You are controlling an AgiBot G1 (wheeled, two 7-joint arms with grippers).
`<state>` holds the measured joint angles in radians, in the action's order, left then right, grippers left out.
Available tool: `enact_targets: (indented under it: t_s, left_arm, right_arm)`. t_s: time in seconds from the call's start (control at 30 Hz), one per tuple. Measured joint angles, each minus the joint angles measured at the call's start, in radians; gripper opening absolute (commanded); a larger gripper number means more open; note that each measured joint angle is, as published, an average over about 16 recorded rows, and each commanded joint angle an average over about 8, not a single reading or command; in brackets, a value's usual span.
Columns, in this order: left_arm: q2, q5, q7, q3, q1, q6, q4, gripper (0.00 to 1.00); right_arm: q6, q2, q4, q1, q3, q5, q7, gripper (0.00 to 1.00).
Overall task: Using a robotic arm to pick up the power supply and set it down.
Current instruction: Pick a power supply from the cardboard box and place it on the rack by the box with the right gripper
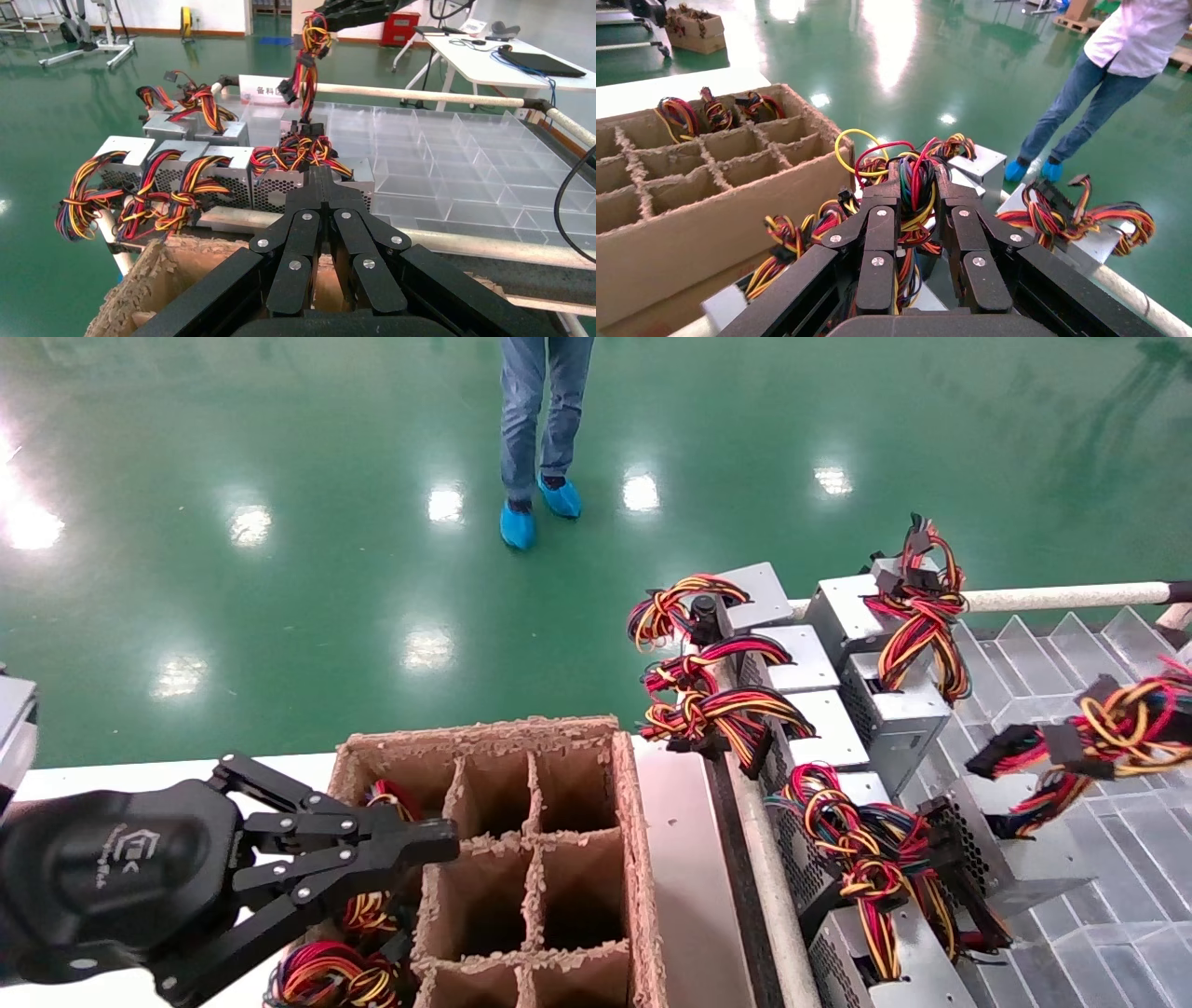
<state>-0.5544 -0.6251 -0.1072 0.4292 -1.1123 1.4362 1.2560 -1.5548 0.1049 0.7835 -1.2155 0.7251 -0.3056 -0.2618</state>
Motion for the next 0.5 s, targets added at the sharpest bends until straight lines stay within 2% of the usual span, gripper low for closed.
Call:
enact_targets:
  t_s: [0.5]
  left_arm:
    - [0.000,0.000,0.000,0.000,0.000,0.000,0.000,0.00]
  right_arm:
    - [0.005,0.141,-0.040,-0.075,0.022,-0.117,0.036,0.00]
